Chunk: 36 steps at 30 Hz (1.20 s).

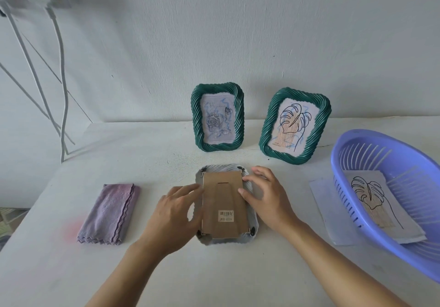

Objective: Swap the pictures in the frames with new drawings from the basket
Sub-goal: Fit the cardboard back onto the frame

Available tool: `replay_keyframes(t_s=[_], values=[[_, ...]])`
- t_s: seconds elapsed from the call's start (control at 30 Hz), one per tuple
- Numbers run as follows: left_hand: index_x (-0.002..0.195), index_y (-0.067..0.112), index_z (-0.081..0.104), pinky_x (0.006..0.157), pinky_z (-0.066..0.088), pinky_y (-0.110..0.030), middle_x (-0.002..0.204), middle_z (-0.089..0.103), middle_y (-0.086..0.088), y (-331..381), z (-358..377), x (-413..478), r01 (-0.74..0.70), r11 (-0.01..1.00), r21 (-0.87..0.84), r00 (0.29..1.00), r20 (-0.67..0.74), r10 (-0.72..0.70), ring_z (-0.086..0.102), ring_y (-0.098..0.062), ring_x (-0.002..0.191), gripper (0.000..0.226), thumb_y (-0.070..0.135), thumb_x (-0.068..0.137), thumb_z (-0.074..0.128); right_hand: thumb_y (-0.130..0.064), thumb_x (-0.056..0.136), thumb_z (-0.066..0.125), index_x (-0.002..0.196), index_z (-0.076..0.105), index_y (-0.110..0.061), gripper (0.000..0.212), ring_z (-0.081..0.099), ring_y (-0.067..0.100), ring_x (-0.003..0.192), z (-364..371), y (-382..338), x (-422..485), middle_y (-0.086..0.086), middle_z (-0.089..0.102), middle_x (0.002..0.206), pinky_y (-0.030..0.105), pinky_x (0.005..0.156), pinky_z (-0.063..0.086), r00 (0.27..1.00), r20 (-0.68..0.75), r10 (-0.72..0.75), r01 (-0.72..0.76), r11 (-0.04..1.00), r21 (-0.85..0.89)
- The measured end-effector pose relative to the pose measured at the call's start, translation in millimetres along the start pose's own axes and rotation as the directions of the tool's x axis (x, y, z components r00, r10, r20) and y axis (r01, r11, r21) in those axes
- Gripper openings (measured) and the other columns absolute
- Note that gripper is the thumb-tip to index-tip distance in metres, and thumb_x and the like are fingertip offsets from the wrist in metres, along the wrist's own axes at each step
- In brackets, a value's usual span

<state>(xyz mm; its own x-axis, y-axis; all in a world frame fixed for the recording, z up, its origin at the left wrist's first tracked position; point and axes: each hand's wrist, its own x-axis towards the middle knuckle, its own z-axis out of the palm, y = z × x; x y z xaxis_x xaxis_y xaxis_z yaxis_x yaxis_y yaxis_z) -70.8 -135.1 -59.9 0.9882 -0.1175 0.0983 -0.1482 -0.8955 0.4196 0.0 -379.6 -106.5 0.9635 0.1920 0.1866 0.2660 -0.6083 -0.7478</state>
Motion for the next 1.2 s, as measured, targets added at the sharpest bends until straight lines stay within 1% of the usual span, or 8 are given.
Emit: replay_keyframes(t_s=[0.17,0.3,0.53,0.73,0.9,1.03,1.13,1.2], values=[[0.147,0.043,0.040,0.109,0.030,-0.032,0.151,0.031,0.034,-17.4,-7.4,-25.8,-0.065,0.998,-0.017,0.981,0.180,0.067,0.027,0.009,0.140,0.068,0.071,0.085,0.039,-0.029,0.085,0.076,0.109,0.072,-0.019,0.027,0.049,0.008,0.124,0.7,-0.3,0.0,-0.002,0.050,0.132,0.021,0.105,0.035,1.000,-0.018,0.004,-0.004,1.000,0.003],[0.146,0.043,0.042,0.106,0.024,-0.028,0.143,0.033,0.040,-12.1,-4.5,-38.0,-0.085,0.994,-0.065,0.985,0.142,0.093,0.025,0.014,0.138,0.073,0.078,0.082,0.046,-0.027,0.085,0.077,0.109,0.072,-0.017,0.027,0.050,0.012,0.124,1.7,-2.4,-1.1,-0.001,0.050,0.130,0.024,0.105,0.036,1.000,-0.023,0.013,-0.013,1.000,0.010],[0.135,0.033,0.058,0.102,0.042,-0.032,0.129,0.061,0.020,-4.0,6.8,-40.3,-0.031,0.984,-0.176,0.999,-0.028,0.026,0.052,0.004,0.121,0.062,0.049,0.077,0.074,-0.028,0.085,0.076,0.108,0.072,-0.015,0.026,0.050,0.015,0.124,3.2,-5.4,-1.5,0.002,0.051,0.129,0.016,0.101,0.031,0.999,-0.040,0.022,-0.021,1.000,0.006],[0.119,0.025,0.071,0.092,0.032,0.003,0.110,0.072,0.016,7.3,3.9,-43.1,0.018,0.957,-0.291,0.996,-0.079,-0.043,0.061,0.002,0.109,0.055,0.024,0.068,0.090,-0.025,0.082,0.079,0.101,0.074,-0.015,0.023,0.051,0.014,0.121,6.0,-9.0,-3.5,0.001,0.053,0.125,0.010,0.097,0.030,0.995,-0.088,0.036,-0.036,0.999,0.009],[0.109,0.023,0.076,0.083,0.034,0.005,0.097,0.067,0.034,10.6,0.0,-44.5,0.029,0.939,-0.341,0.996,-0.072,-0.057,0.058,0.004,0.102,0.044,0.019,0.068,0.091,-0.026,0.082,0.080,0.102,0.074,-0.015,0.024,0.050,0.011,0.122,3.2,-8.1,-2.9,0.000,0.052,0.126,0.003,0.096,0.027,0.997,-0.061,0.042,-0.040,0.999,0.023],[0.109,0.028,0.077,0.088,0.033,0.005,0.112,0.066,0.033,13.1,-3.3,-43.4,0.042,0.949,-0.313,0.998,-0.032,-0.054,0.056,-0.007,0.113,0.037,0.023,0.074,0.087,-0.025,0.081,0.080,0.100,0.074,-0.015,0.023,0.050,0.012,0.122,1.9,-7.8,-3.4,0.000,0.052,0.126,0.011,0.098,0.030,0.998,-0.058,0.029,-0.028,0.999,0.021],[0.107,0.033,0.073,0.084,0.032,0.003,0.120,0.052,0.031,14.2,-4.7,-41.0,0.043,0.955,-0.292,0.999,-0.004,-0.046,0.057,-0.018,0.099,0.036,0.023,0.075,0.086,-0.026,0.082,0.080,0.101,0.073,-0.016,0.023,0.049,0.012,0.123,3.1,-8.1,-3.5,0.000,0.051,0.126,0.015,0.099,0.031,0.998,-0.051,0.027,-0.027,1.000,0.010],[0.108,0.040,0.072,0.087,0.026,0.010,0.115,0.064,0.033,15.7,-5.0,-40.0,0.094,0.940,-0.329,0.995,-0.002,-0.100,0.060,-0.002,0.108,0.039,0.025,0.075,0.086,-0.027,0.082,0.079,0.100,0.072,-0.016,0.023,0.049,0.012,0.123,3.6,-7.5,-3.4,-0.001,0.051,0.126,0.017,0.100,0.032,0.998,-0.055,0.021,-0.021,1.000,0.004]])
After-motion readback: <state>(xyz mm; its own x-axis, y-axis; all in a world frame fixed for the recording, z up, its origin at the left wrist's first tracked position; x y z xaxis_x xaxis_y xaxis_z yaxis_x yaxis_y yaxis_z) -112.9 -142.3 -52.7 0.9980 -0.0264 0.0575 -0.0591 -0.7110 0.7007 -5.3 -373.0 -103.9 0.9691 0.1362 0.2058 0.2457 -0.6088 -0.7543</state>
